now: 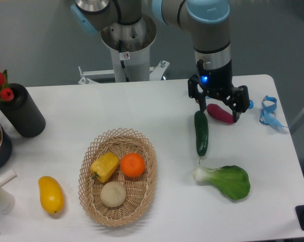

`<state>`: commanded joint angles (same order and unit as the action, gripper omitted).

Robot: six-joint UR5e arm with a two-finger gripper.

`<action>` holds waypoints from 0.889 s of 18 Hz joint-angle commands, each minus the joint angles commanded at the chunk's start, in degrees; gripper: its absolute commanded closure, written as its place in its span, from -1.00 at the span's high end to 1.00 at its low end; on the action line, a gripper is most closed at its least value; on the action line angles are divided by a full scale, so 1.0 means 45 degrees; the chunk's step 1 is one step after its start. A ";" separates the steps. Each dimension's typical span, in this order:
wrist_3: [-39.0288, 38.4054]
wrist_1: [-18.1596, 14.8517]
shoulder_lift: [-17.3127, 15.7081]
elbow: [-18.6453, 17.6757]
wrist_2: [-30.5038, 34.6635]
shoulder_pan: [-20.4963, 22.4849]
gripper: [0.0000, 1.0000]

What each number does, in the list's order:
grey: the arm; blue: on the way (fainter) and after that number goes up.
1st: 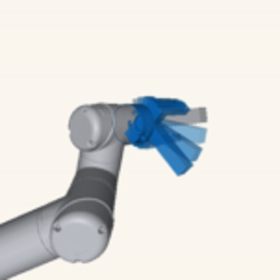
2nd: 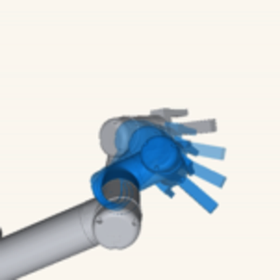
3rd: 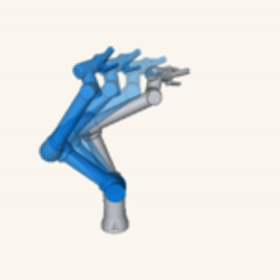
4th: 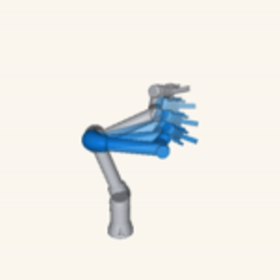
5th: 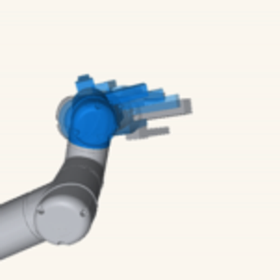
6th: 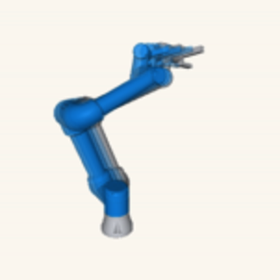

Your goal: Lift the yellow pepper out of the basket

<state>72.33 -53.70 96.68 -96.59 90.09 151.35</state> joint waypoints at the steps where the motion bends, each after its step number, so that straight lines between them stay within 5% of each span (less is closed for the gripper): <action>1: 0.0019 0.0039 -0.0019 -0.0078 0.0000 0.0020 1.00; 16: -0.0293 0.0292 0.0000 -0.0741 -0.0137 -0.0136 1.00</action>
<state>71.02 -52.39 96.68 -99.93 89.47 150.73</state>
